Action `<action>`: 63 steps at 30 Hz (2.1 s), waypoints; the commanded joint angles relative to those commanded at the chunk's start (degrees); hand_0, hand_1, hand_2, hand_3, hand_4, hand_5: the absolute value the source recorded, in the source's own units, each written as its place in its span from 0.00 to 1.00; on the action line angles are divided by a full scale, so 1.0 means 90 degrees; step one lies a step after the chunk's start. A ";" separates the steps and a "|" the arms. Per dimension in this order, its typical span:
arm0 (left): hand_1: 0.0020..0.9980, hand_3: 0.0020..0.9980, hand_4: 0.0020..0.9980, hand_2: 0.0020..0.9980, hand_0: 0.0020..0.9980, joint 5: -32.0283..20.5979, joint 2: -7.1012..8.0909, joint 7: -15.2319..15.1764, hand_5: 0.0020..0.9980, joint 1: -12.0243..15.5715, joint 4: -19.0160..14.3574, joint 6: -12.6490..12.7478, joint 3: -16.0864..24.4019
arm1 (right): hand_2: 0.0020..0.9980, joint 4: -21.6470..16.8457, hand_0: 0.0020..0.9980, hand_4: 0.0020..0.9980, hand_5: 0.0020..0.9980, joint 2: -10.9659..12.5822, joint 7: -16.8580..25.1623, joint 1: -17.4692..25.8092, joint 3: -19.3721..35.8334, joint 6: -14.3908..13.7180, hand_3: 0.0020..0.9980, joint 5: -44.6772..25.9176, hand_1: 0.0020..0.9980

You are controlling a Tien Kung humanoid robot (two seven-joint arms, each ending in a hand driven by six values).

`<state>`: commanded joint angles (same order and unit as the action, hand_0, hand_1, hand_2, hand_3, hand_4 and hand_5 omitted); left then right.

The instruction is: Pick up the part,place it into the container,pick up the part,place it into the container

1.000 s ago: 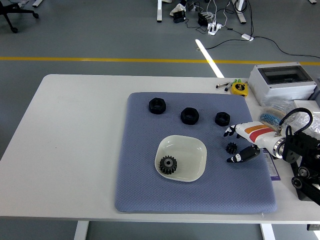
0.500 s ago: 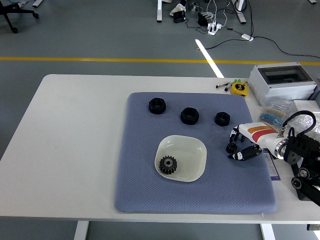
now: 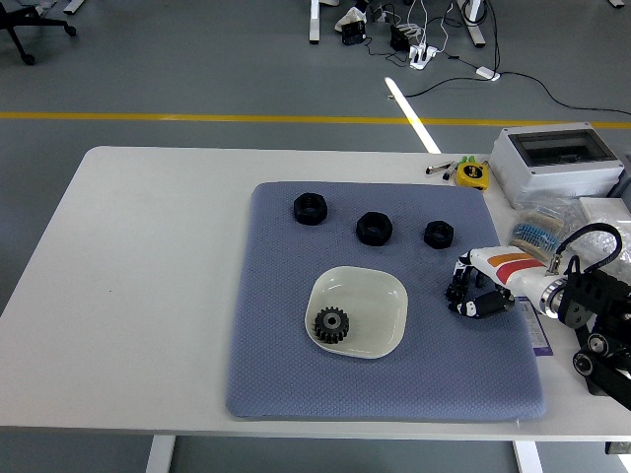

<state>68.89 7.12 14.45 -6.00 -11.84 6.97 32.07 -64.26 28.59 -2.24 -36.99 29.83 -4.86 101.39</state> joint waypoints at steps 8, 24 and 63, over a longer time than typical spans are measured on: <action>0.54 0.56 0.65 0.56 0.66 0.0040 0.0004 0.0016 0.61 0.0008 -0.0001 -0.0014 0.0020 | 0.50 0.0020 0.24 0.80 0.38 -0.0016 0.0004 -0.0002 -0.0025 -0.0028 0.52 -0.0063 0.42; 0.54 0.57 0.65 0.57 0.66 0.0111 0.0003 0.0043 0.61 0.0018 -0.0008 -0.0049 0.0045 | 0.43 0.0155 0.15 0.70 0.41 -0.0051 -0.0118 0.0020 -0.0095 -0.0279 0.49 -0.0148 0.34; 0.55 0.56 0.65 0.58 0.67 -0.0073 0.0028 -0.0079 0.61 -0.0095 0.0004 -0.0029 -0.0127 | 0.25 -0.1290 0.00 0.67 0.40 0.0089 -0.0312 0.0115 0.0255 -0.0319 0.42 0.0523 0.14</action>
<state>68.24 7.37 13.73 -6.86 -11.80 6.71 30.93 -75.87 29.39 -5.05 -35.95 32.13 -7.73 106.10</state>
